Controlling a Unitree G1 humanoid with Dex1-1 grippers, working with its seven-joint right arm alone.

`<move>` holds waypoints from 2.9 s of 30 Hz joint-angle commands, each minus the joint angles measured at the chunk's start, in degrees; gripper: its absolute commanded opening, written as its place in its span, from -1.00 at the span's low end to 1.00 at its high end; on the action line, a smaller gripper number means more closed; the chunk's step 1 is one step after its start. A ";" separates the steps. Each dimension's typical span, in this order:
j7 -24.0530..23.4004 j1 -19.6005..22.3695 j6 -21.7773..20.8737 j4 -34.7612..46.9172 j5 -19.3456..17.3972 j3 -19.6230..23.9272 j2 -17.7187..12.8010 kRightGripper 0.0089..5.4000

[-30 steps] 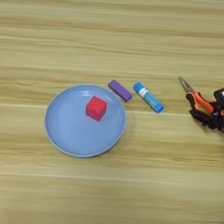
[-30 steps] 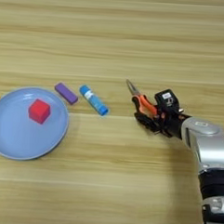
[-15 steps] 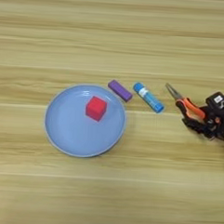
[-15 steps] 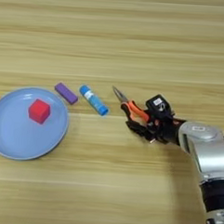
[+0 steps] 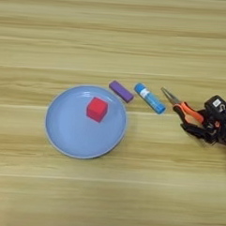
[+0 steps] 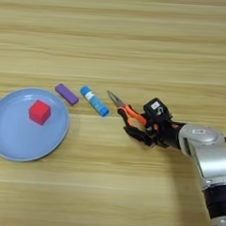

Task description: Move the objects on the table

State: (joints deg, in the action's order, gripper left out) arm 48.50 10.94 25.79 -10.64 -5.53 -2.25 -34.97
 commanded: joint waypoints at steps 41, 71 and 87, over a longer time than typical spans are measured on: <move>-7.09 2.92 -10.21 3.31 0.47 1.61 5.29 0.98; -8.30 8.56 -12.85 -1.75 0.78 -1.41 14.00 0.98; -8.35 11.35 -10.56 -7.53 0.93 -1.33 15.68 0.34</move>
State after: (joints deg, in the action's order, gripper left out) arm 41.10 18.16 15.77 -19.48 -4.03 -4.53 -18.48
